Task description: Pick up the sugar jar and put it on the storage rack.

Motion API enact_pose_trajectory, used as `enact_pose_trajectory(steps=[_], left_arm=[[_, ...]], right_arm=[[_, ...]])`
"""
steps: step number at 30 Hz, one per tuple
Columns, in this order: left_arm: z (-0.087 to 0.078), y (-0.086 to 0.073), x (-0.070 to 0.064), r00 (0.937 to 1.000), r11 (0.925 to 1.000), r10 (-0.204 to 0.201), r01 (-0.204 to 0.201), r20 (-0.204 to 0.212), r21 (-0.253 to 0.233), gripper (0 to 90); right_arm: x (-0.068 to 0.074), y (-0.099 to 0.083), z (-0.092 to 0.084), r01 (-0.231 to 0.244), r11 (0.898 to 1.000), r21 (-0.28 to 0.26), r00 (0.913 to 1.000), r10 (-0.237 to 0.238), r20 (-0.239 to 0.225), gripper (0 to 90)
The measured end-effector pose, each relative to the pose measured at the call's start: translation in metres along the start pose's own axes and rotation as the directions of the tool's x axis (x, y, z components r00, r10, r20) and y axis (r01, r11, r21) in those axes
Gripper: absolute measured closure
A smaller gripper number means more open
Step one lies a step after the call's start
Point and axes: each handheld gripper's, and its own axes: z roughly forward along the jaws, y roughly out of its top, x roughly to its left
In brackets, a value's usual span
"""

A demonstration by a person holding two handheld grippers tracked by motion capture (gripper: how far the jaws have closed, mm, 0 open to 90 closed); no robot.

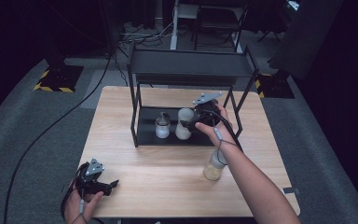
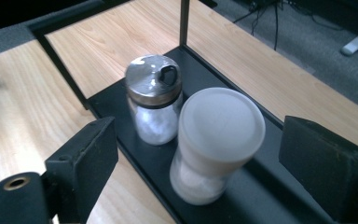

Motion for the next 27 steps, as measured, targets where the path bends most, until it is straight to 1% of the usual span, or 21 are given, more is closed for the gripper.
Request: enact_pose_trajectory(steps=[8, 14, 18, 27], left_arm=[[0.0, 0.0, 0.0, 1.0, 1.0, 0.0, 0.0, 0.0, 0.0, 3.2], [0.0, 0.0, 0.0, 1.0, 1.0, 0.0, 0.0, 0.0, 0.0, 3.2], [0.0, 0.0, 0.0, 1.0, 1.0, 0.0, 0.0, 0.0, 0.0, 3.2], [0.0, 0.0, 0.0, 1.0, 1.0, 0.0, 0.0, 0.0, 0.0, 3.2]], right_arm=[[0.005, -0.016, -0.039, 0.004, 0.999, -0.039, 1.0, -0.003, 0.006, 11.8], [0.011, -0.026, -0.064, 0.009, 0.998, -0.067, 0.9999, -0.009, 0.011, 11.8], [0.015, -0.033, -0.077, 0.014, 0.997, -0.08, 0.9999, -0.014, 0.006, 11.8], [0.021, -0.049, -0.097, 0.018, 0.996, -0.092, 0.9998, -0.018, 0.001, 10.9]])
